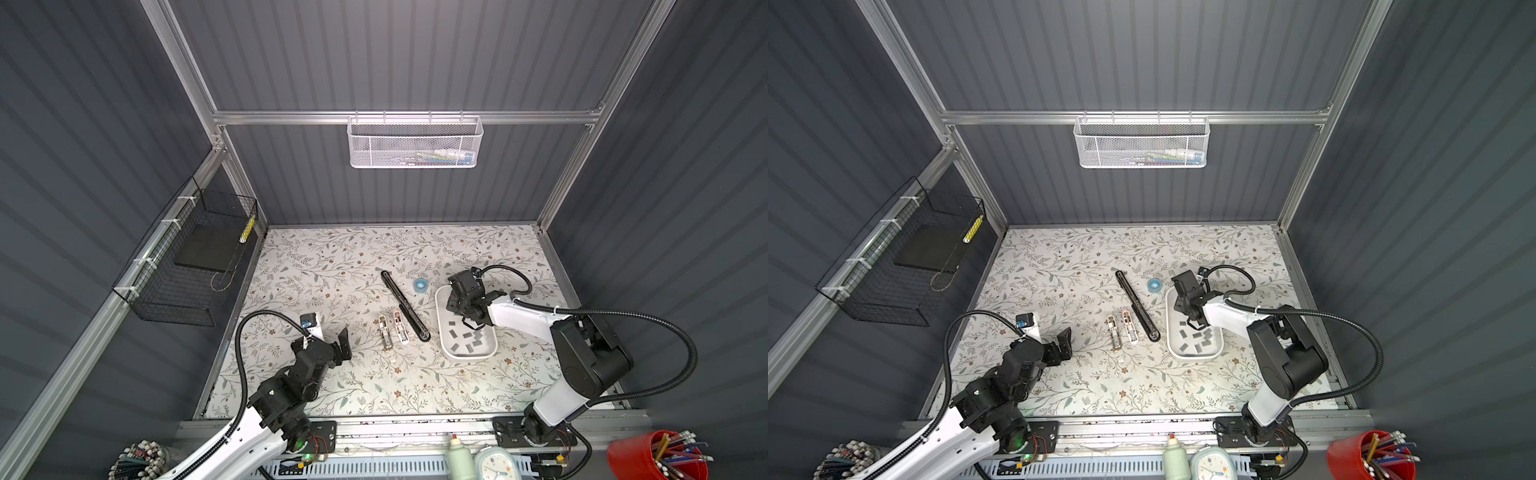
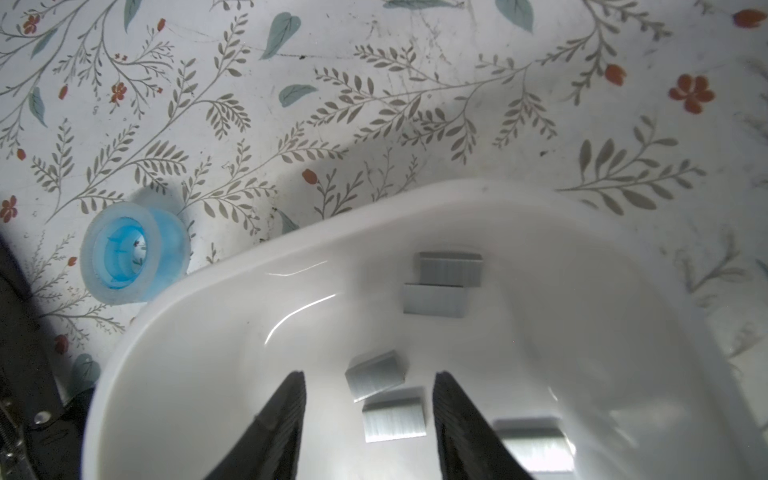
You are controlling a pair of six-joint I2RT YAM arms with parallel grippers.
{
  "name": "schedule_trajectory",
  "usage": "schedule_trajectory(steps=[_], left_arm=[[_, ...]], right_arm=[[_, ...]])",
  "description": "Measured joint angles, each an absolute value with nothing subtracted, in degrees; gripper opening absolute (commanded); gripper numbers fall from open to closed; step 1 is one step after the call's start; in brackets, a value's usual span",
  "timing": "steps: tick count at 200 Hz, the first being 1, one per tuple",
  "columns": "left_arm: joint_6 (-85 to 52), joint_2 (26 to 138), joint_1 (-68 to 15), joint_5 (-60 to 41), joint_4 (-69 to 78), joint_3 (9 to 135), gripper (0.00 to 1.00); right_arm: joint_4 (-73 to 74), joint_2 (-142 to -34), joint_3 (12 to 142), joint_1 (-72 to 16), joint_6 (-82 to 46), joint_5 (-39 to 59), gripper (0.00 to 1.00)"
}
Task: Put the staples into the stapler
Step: 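Lower the right gripper into the tray toward a staple strip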
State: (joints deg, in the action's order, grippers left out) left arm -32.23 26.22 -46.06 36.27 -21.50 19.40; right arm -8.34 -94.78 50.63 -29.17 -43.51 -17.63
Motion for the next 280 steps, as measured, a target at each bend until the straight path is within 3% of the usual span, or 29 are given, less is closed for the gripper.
schedule_trajectory(steps=[147, 280], left_arm=[[-32.23, 26.41, -46.06, 36.29, -21.47, 19.4, 1.0], [-32.23, 26.41, -46.06, 36.42, -21.45, 19.4, 1.0]], right_arm=[[-5.87, -99.35, 50.98, -28.36, -43.7, -14.09, 0.51], [-8.25, -106.15, 60.18, -28.75, -42.39, -12.53, 0.45]])
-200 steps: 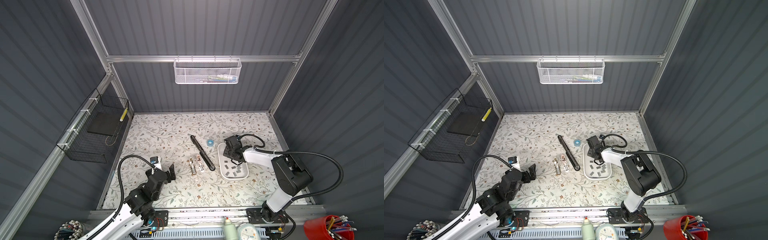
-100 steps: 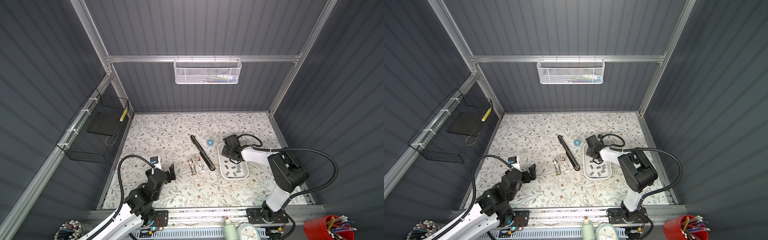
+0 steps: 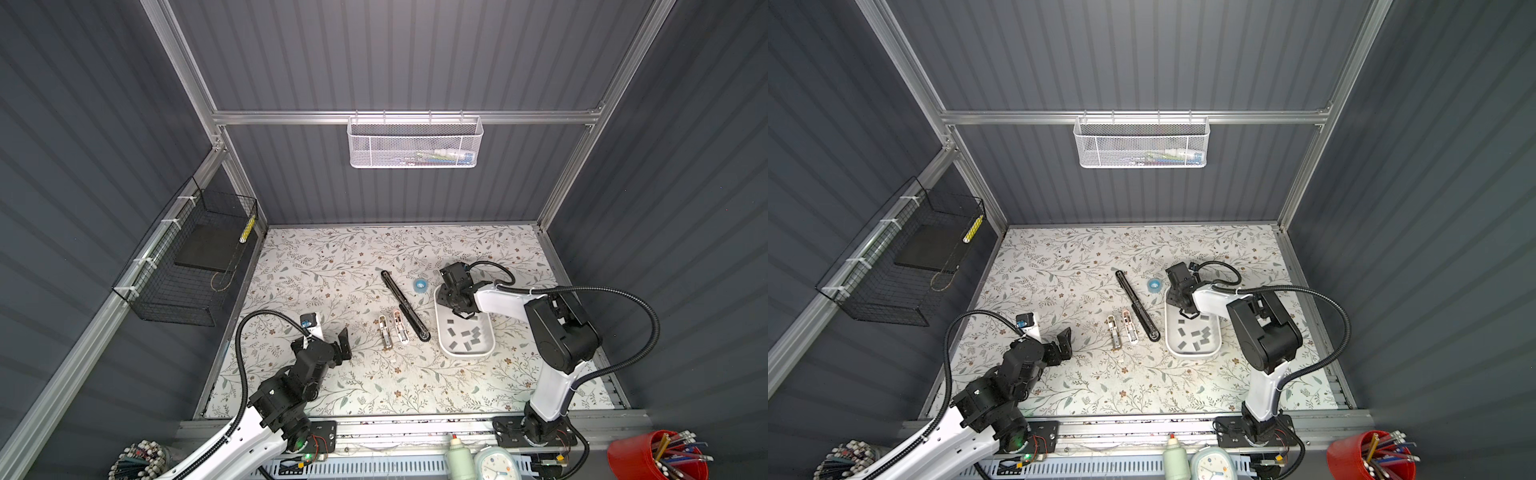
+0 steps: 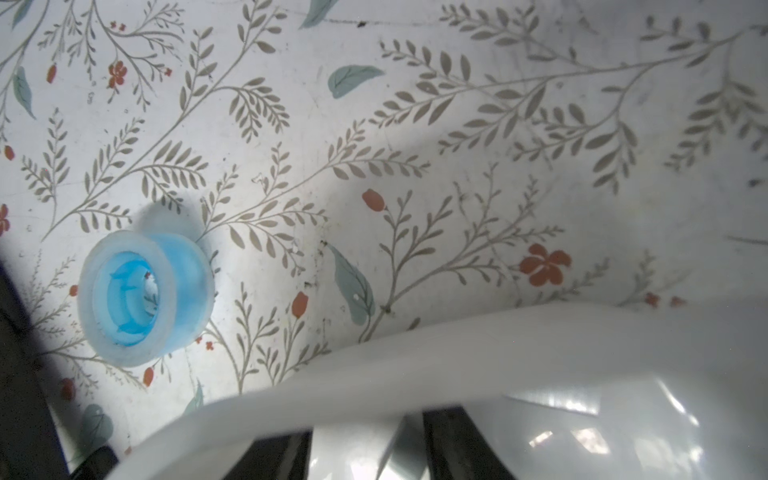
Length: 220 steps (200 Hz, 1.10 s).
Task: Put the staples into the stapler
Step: 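Lower the right gripper into the tray toward a staple strip, then close the right gripper on a grey staple strip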
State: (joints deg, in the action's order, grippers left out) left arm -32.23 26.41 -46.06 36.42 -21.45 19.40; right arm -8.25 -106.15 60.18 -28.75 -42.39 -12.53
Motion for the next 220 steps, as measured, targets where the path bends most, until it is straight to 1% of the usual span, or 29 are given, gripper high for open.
schedule_trajectory(steps=[68, 142, 163, 187, 220], left_arm=[[-32.23, 26.35, -46.06, 36.42, -21.45, 19.4, 1.0], [-32.23, 25.85, -46.06, 36.4, -21.47, 19.35, 1.0], [-32.23, 25.85, -46.06, 36.4, -21.47, 19.35, 1.0], [-32.23, 25.82, -46.06, 36.4, -21.45, 19.31, 1.0], [-32.23, 25.61, -46.06, 36.38, -21.45, 19.31, 1.0]], right_arm=[[-11.66, -105.25, 59.37, -29.34, -41.93, -16.93, 0.47], [-11.64, -105.16, 59.13, -31.14, -41.95, -16.97, 0.44], [-11.57, -105.16, 58.96, -31.31, -41.98, -17.37, 0.41], [-11.75, -105.16, 58.94, -31.31, -41.93, -17.91, 0.36], [-11.92, -105.47, 59.05, -31.31, -41.91, -18.63, 0.33]])
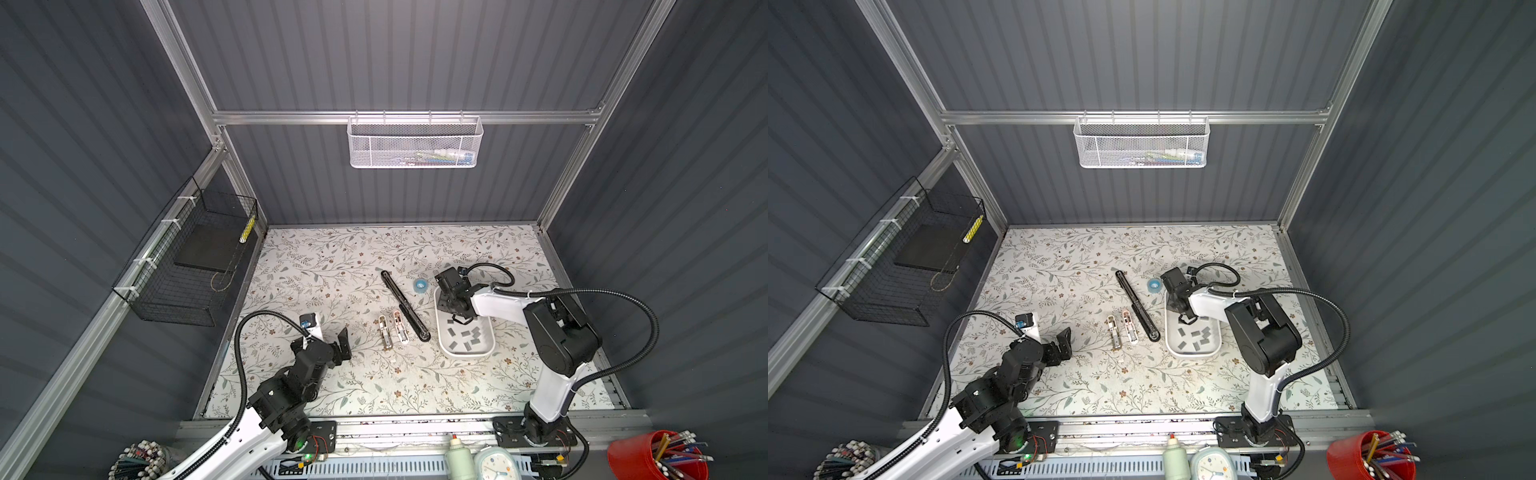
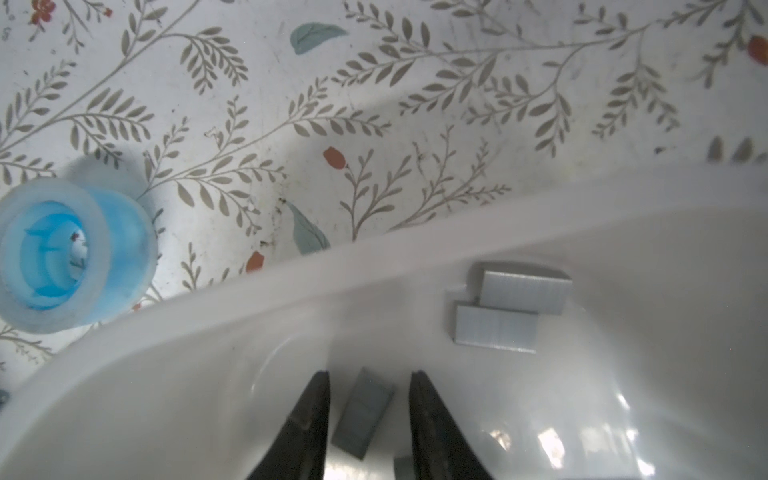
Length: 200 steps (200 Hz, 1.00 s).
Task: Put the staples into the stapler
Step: 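Close the right gripper on a grey staple strip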
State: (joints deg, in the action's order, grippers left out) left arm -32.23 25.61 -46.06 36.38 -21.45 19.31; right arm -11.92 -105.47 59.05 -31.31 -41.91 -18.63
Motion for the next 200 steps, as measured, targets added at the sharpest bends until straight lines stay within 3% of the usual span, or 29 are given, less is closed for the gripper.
schedule_trajectory(steps=[80, 200], left_arm=[[-32.23, 25.61, -46.06, 36.38, -21.45, 19.31, 1.0], [-32.23, 25.63, -46.06, 36.36, -21.47, 19.31, 1.0]], right_arm=[[-12.23, -106.37, 60.03, -31.33, -41.5, -19.44, 0.23], [-12.25, -107.04, 60.88, -31.33, -41.17, -19.38, 0.16]])
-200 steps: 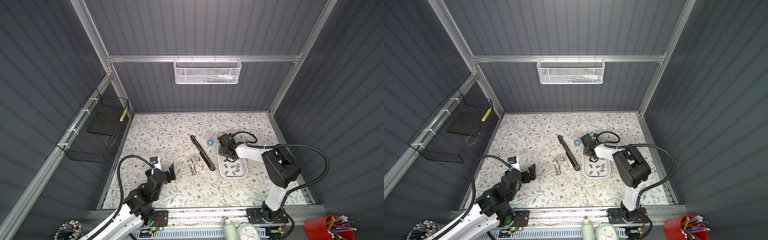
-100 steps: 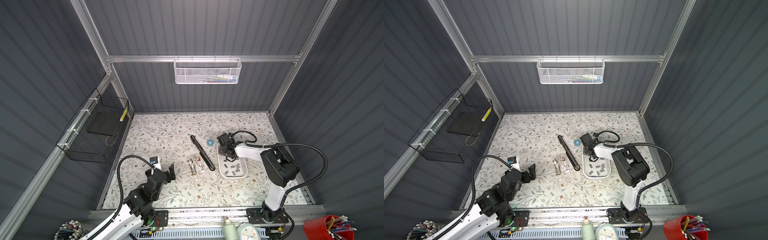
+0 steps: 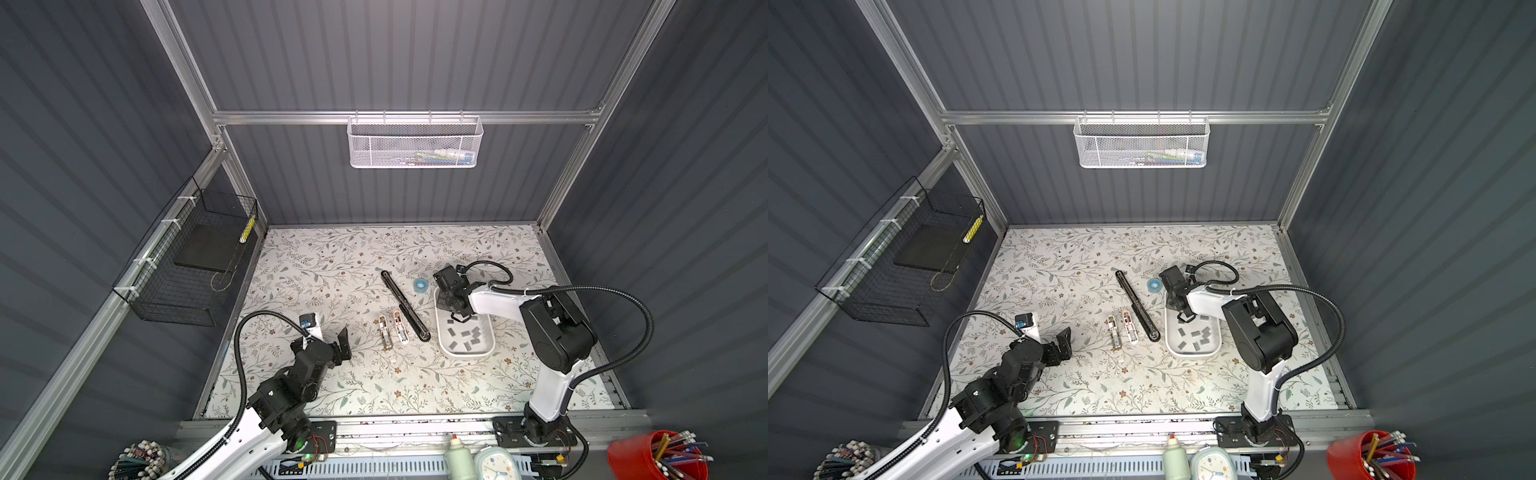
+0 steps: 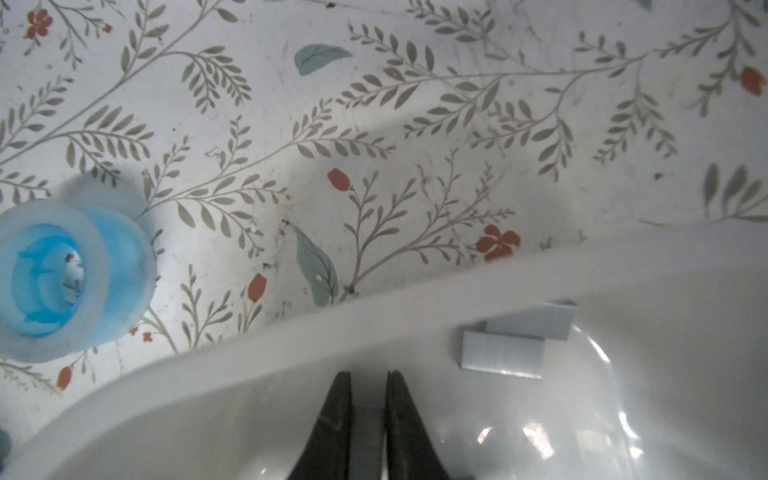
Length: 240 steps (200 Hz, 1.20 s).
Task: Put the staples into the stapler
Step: 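Close the right gripper on a grey staple strip, then lift the staple strip with the right gripper toward the staplers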
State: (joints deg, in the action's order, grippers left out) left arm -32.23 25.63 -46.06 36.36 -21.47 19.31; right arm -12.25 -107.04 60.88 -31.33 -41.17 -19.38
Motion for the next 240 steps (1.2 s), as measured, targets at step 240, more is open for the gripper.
schedule_trajectory(steps=[240], left_arm=[[-31.99, 26.57, -46.06, 33.76, -20.47, 19.16, 1.0]], right_arm=[[0.3, -82.85, 41.01, -31.44, -29.82, -14.87, 0.14]])
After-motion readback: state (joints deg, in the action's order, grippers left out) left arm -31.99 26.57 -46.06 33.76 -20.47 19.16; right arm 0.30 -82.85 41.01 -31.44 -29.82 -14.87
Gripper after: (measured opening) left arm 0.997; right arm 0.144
